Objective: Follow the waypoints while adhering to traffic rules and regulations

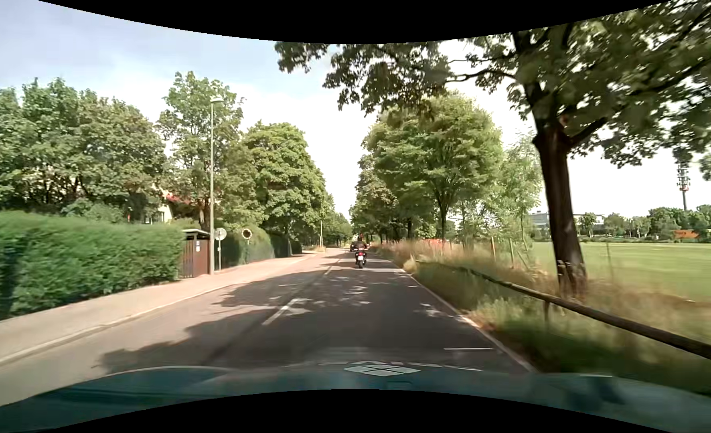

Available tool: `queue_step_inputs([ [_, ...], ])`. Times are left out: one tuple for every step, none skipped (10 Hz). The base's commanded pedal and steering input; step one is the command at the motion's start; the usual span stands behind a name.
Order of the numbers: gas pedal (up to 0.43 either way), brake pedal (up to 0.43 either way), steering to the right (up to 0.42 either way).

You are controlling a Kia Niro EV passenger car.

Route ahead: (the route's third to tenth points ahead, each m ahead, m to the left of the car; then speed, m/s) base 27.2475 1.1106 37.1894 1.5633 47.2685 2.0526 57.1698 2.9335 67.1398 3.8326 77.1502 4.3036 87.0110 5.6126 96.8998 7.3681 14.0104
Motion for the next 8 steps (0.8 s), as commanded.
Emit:
queue_step_inputs([
  [0.067, 0.000, -0.006],
  [0.067, 0.000, -0.006],
  [0.059, 0.000, -0.006],
  [0.047, 0.000, -0.006],
  [0.047, 0.000, -0.007],
  [0.047, 0.000, -0.007],
  [0.047, 0.000, -0.007],
  [0.047, 0.000, -0.007],
])
